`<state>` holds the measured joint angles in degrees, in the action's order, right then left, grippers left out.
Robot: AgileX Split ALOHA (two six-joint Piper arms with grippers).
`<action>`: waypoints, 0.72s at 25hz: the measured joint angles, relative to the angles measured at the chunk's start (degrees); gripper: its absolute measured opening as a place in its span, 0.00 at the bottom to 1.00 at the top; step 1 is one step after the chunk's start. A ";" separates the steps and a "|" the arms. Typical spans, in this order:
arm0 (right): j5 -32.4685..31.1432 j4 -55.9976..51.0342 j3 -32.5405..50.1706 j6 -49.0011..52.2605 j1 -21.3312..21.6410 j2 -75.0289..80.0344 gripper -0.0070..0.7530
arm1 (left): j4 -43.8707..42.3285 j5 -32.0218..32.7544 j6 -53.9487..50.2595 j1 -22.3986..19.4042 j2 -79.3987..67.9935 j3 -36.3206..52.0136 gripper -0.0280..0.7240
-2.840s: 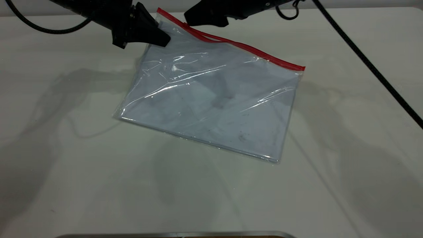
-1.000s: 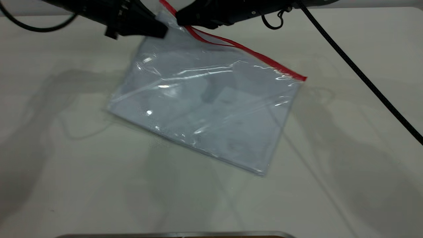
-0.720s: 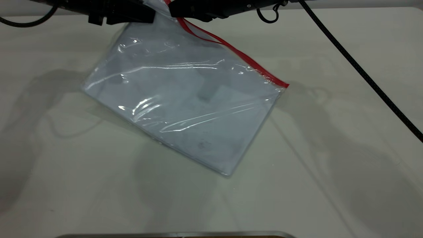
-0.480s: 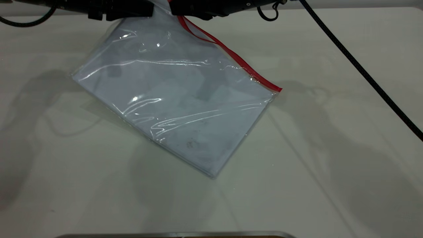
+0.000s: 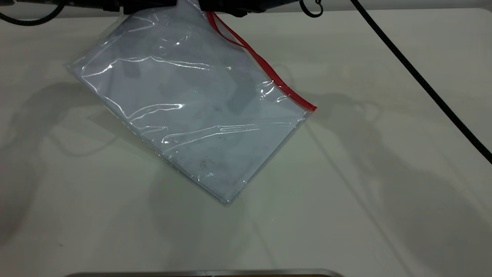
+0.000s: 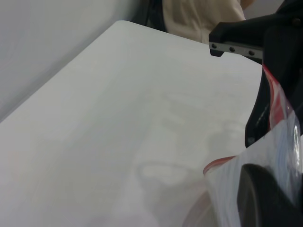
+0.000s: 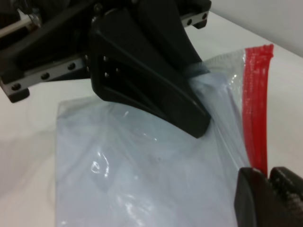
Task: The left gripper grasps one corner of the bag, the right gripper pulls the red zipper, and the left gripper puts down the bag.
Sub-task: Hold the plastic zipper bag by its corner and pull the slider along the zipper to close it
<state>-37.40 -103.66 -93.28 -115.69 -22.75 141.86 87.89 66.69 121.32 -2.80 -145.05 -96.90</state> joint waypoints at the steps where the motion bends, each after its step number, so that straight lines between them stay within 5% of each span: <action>1: 0.34 0.00 0.00 -0.54 0.00 0.00 0.06 | 0.00 -0.14 0.00 0.00 0.23 0.00 0.11; 18: 4.65 -0.04 0.21 -4.31 0.55 3.50 0.06 | 0.34 -2.24 -0.12 -1.75 7.14 0.11 0.11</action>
<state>-32.75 -103.70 -93.06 -120.00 -22.21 145.35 88.23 64.45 121.19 -4.55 -137.91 -96.79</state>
